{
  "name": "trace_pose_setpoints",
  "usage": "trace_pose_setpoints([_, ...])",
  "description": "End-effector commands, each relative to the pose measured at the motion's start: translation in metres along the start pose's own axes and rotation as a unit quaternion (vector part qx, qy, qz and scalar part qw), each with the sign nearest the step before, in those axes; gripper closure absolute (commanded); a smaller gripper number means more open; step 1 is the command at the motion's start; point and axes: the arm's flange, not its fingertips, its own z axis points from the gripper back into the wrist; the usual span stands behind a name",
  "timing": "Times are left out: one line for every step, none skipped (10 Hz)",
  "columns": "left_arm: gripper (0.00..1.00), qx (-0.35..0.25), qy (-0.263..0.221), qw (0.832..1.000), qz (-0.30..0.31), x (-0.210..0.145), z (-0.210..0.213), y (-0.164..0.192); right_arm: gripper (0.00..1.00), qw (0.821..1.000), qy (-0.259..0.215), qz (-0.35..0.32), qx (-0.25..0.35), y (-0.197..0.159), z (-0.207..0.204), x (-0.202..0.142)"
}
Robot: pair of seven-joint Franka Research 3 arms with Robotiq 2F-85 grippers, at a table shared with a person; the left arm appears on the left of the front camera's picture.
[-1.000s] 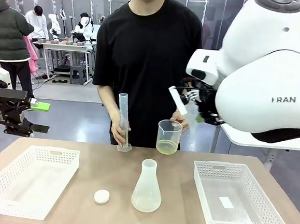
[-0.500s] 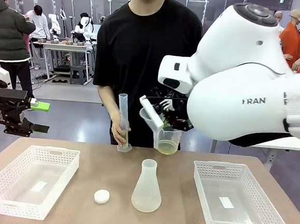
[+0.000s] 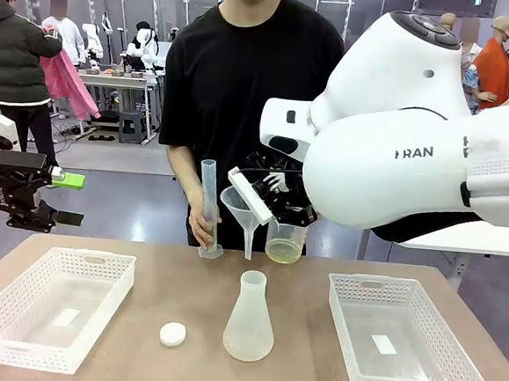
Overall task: Prepare the solutions needed for the experiment.
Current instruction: Pick up the Plastic Funnel and insert it into the Big flask.
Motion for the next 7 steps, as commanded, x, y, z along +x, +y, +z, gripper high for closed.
trace_pose_setpoints([0.00,-0.013,-0.007,1.000,-0.009,0.001,-0.002,-0.001,0.96,1.000,-0.013,0.007,0.003,0.003,0.000,-0.002])
trace_pose_setpoints([0.00,-0.013,-0.007,1.000,-0.009,0.001,-0.002,-0.001,0.96,1.000,-0.012,0.008,0.006,0.005,-0.001,-0.001])
trace_pose_setpoints([0.00,-0.013,-0.007,1.000,-0.009,0.001,-0.002,-0.001,0.96,1.000,-0.009,0.006,0.009,0.009,-0.003,-0.002])
trace_pose_setpoints([0.00,-0.013,-0.007,1.000,-0.009,0.001,-0.002,-0.001,0.96,1.000,-0.007,0.002,0.007,0.013,-0.005,-0.004])
trace_pose_setpoints([0.00,-0.013,-0.007,1.000,-0.009,0.001,-0.002,-0.001,0.96,1.000,-0.010,-0.003,0.008,0.016,-0.007,-0.005])
trace_pose_setpoints([0.00,-0.013,-0.007,1.000,-0.009,0.001,-0.002,-0.001,0.96,1.000,-0.014,-0.010,0.011,0.020,-0.009,-0.007])
trace_pose_setpoints([0.00,-0.013,-0.007,1.000,-0.009,0.001,-0.002,-0.001,0.96,1.000,-0.017,-0.017,0.014,0.024,-0.011,-0.008])
